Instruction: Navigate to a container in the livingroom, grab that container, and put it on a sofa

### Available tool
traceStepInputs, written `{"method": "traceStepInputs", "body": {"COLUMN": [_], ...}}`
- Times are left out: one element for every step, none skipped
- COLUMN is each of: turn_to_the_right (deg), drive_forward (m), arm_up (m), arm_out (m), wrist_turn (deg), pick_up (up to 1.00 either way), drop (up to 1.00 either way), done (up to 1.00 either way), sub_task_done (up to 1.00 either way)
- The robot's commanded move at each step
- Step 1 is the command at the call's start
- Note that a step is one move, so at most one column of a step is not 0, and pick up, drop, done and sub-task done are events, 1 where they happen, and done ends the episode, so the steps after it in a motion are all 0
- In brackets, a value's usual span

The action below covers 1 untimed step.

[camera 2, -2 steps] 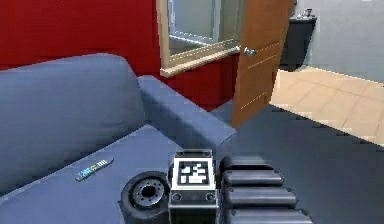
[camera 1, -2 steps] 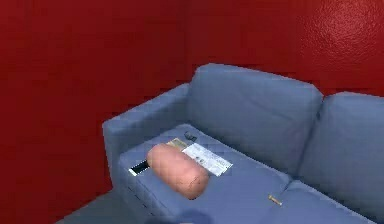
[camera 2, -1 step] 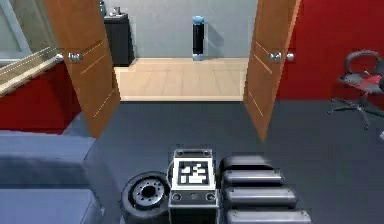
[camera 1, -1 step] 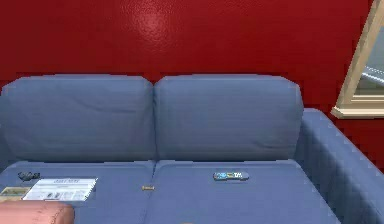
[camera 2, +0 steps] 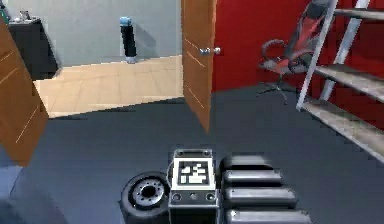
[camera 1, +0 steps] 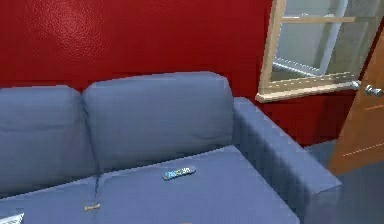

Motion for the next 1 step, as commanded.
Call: {"method": "traceStepInputs", "body": {"turn_to_the_right": [-45.0], "drive_forward": [0.00], "arm_up": [0.00], "arm_out": [0.00], "wrist_turn": [0.0], "pick_up": [0.00], "drop": [0.00], "done": [0.00], "sub_task_done": [0.00]}}
